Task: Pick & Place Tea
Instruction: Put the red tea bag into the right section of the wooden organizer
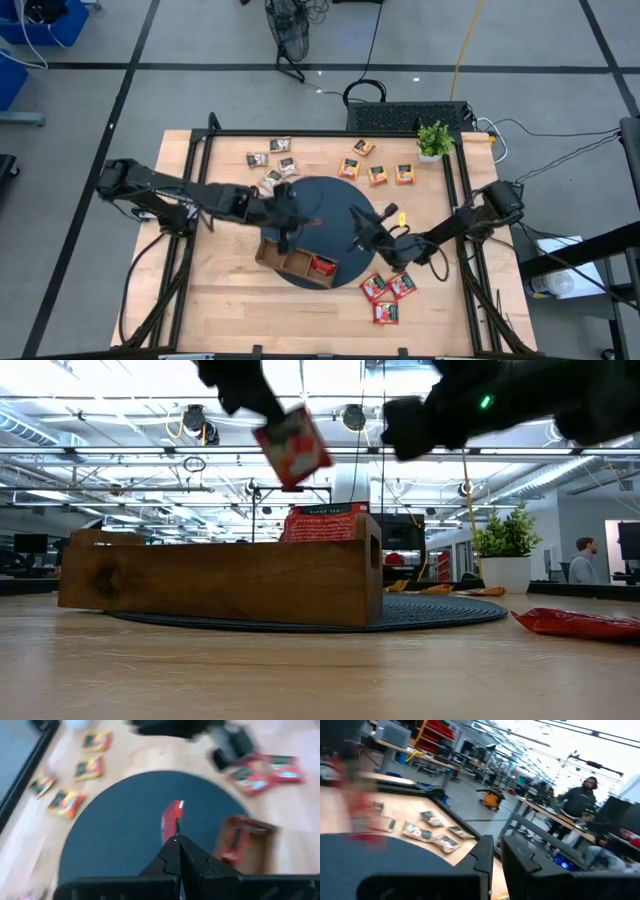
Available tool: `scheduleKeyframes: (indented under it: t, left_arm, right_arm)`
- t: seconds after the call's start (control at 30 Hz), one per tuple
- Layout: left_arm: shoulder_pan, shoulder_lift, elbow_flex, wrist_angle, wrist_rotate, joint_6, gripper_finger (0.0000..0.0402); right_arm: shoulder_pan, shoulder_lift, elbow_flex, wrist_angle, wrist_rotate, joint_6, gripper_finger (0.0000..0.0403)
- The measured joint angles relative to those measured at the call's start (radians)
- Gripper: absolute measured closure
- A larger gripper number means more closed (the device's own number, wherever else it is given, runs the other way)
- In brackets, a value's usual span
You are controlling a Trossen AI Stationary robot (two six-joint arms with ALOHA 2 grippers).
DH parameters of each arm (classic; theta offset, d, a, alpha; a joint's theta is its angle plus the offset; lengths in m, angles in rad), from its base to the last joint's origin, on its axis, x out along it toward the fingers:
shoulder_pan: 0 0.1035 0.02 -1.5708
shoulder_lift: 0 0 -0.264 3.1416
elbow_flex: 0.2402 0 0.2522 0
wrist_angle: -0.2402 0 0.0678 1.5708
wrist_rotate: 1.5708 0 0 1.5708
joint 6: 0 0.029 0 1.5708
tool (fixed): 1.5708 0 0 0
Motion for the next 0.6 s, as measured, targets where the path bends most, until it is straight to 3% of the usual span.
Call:
scheduleKeyframes:
  t: [0.1,0.33,0.6]
  left_arm:
    - [-0.087,0.028,0.055,-0.084,-0.008,0.048,0.0401]
    - [-0.244,0.127,0.2,-0.112,-0.064,0.119,0.0401]
    - [-0.296,0.379,0.408,-0.311,-0.061,0.204,0.0401]
  right_arm:
    - [0.055,-0.056,-0.002,-0.021,0.028,-0.017,0.0381]
    - [0.17,-0.166,-0.031,-0.075,0.088,-0.012,0.0381]
    - [0.274,-0.273,-0.106,-0.078,0.152,0.017,0.0386]
